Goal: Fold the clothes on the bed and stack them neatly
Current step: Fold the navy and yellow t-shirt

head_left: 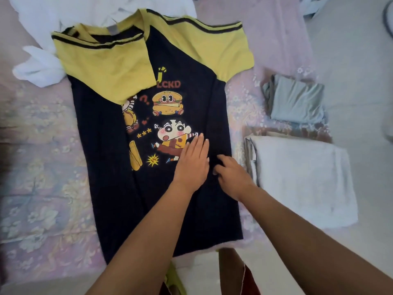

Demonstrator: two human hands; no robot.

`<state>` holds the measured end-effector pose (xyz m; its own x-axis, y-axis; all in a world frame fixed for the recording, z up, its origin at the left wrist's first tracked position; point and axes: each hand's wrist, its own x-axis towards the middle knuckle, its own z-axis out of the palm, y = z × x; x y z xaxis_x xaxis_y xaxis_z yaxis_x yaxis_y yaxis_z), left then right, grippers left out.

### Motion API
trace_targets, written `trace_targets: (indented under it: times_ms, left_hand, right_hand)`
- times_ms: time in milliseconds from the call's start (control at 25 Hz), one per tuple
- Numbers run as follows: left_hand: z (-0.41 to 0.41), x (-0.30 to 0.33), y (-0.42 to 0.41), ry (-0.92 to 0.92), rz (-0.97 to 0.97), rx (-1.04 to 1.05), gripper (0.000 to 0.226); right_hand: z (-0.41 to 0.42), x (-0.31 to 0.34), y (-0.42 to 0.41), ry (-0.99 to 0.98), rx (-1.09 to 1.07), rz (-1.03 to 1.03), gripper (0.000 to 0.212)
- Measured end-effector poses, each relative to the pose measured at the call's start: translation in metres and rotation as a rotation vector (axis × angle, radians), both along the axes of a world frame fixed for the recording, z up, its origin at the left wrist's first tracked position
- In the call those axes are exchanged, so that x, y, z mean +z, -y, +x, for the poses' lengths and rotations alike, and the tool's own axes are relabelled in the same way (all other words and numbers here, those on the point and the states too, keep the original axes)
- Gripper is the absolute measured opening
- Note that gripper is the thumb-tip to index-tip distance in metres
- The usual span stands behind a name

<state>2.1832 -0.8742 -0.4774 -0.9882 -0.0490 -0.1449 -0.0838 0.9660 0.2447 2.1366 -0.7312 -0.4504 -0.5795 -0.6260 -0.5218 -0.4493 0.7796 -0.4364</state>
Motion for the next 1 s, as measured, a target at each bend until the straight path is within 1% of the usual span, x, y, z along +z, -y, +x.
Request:
trace_targets:
  times_ms: [80, 120, 200, 280, 320, 400, 480, 520, 600, 640, 680, 720, 760, 800, 840, 880, 920, 960, 1000]
  left_hand:
    - [-0.043, -0.013, -0.006, -0.058, -0.067, 0.014, 0.058]
    - [-0.069, -0.018, -0.009, -0.084, -0.078, 0.062, 0.06]
    - [-0.113, -0.026, -0.007, -0.089, -0.01, 0.197, 0.06]
    - [-0.139, -0.045, 0.0, -0.109, 0.043, 0.296, 0.061]
    - [-0.142, -0.054, 0.002, -0.125, 0.047, 0.312, 0.061]
    - [-0.141, -0.069, 0.004, -0.178, 0.02, 0.308, 0.062]
    - [-0.139, -0.077, 0.007, -0.239, 0.004, 0.291, 0.064]
    - [-0.138, -0.077, 0.008, -0.248, 0.001, 0.278, 0.064]
    - [-0.142, -0.076, 0.009, -0.257, 0.003, 0.265, 0.064]
    - [-0.142, -0.077, 0.01, -0.252, -0.002, 0.271, 0.064]
    - [-0.14, -0.077, 0.009, -0.243, -0.005, 0.276, 0.064]
    - [-0.14, -0.076, 0.008, -0.243, -0.006, 0.273, 0.065]
    - [-0.141, -0.073, 0.008, -0.239, -0.006, 0.259, 0.064]
    - [-0.142, -0.071, 0.009, -0.228, -0.012, 0.241, 0.064]
    - [-0.144, -0.067, 0.011, -0.228, -0.033, 0.223, 0.063]
    - [-0.144, -0.063, 0.012, -0.23, -0.03, 0.213, 0.06]
    - [-0.142, -0.058, 0.012, -0.233, 0.027, 0.226, 0.056]
    - [-0.142, -0.05, 0.016, -0.239, 0.211, 0.294, 0.049]
    - [-0.145, -0.038, 0.026, -0.255, 0.519, 0.447, 0.043]
  right_hand:
    - [-0.051, -0.007, 0.01, -0.033, 0.02, -0.047, 0.029]
    - [-0.077, -0.01, 0.015, -0.063, -0.021, -0.067, 0.029]
    - [-0.129, -0.015, 0.026, -0.14, -0.156, -0.119, 0.032]
    - [-0.189, -0.02, 0.043, -0.142, -0.358, -0.155, 0.031]
    - [-0.216, -0.022, 0.054, -0.096, -0.528, -0.176, 0.031]
    - [-0.266, -0.024, 0.078, 0.105, -0.986, -0.284, 0.039]
    - [-0.298, -0.022, 0.098, 0.367, -1.453, -0.431, 0.056]
    - [-0.306, -0.019, 0.105, 0.461, -1.636, -0.463, 0.063]
    - [-0.314, -0.015, 0.115, 0.548, -1.909, -0.45, 0.074]
    - [-0.312, -0.017, 0.118, 0.595, -1.982, -0.491, 0.069]
    - [-0.308, -0.017, 0.121, 0.668, -2.002, -0.58, 0.056]
    - [-0.304, -0.014, 0.126, 0.74, -1.97, -0.67, 0.04]
    - [-0.299, -0.01, 0.13, 0.783, -1.897, -0.751, 0.028]
    - [-0.297, -0.008, 0.134, 0.776, -1.793, -0.803, 0.02]
    - [-0.296, -0.005, 0.141, 0.711, -1.666, -0.817, 0.018]
    - [-0.292, 0.0, 0.151, 0.59, -1.505, -0.793, 0.019]
    - [-0.284, 0.005, 0.164, 0.461, -1.327, -0.752, 0.02]
    - [-0.275, 0.01, 0.179, 0.342, -1.16, -0.707, 0.022]
    - [-0.264, 0.013, 0.194, 0.24, -1.016, -0.682, 0.024]
